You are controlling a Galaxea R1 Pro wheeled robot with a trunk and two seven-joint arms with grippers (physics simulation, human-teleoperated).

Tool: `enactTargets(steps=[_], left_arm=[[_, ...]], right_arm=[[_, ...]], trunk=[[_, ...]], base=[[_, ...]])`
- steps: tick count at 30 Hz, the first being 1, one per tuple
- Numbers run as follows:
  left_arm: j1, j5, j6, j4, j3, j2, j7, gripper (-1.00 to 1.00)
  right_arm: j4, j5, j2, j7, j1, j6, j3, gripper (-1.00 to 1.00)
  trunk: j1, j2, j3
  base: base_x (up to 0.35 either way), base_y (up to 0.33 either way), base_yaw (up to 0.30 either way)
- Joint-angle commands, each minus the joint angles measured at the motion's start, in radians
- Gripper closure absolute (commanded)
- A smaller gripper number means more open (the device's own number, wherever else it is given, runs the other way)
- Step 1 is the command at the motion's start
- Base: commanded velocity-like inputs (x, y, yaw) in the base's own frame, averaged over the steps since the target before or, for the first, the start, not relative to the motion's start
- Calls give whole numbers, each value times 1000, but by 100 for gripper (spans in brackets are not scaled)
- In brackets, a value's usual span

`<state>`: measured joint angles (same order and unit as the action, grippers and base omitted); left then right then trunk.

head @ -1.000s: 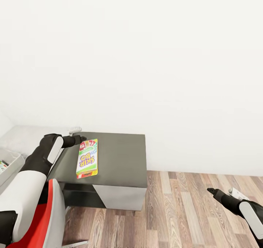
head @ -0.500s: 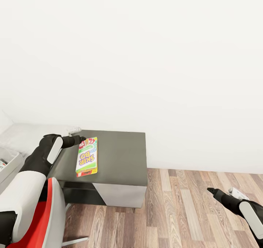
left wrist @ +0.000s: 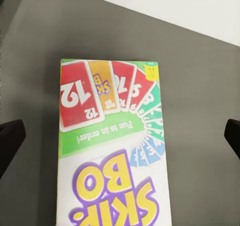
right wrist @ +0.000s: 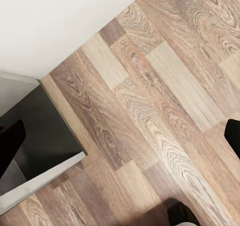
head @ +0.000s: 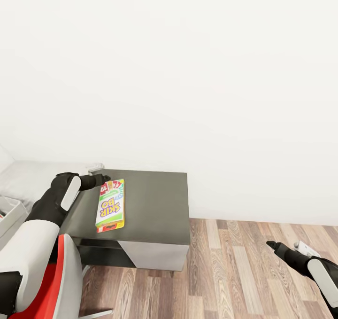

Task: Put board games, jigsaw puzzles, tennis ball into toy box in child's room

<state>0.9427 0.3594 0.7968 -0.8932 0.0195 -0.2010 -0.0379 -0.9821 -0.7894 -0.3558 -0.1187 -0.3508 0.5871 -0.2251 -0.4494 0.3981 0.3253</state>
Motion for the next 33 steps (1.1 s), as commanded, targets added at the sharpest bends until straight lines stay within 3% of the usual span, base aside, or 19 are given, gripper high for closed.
enactTargets(steps=[1, 33], left_arm=[[1, 7, 5, -1, 1, 0, -4, -100], [1, 7, 7, 0, -3, 4, -10, -100]], right_arm=[[-3, -11, 0, -9, -1, 4, 0, -100], [-5, -11, 1, -7, -1, 3, 1, -100]], trunk=[[-1, 2, 2], [-1, 2, 2]], base=[[4, 0, 0], [55, -11, 0]])
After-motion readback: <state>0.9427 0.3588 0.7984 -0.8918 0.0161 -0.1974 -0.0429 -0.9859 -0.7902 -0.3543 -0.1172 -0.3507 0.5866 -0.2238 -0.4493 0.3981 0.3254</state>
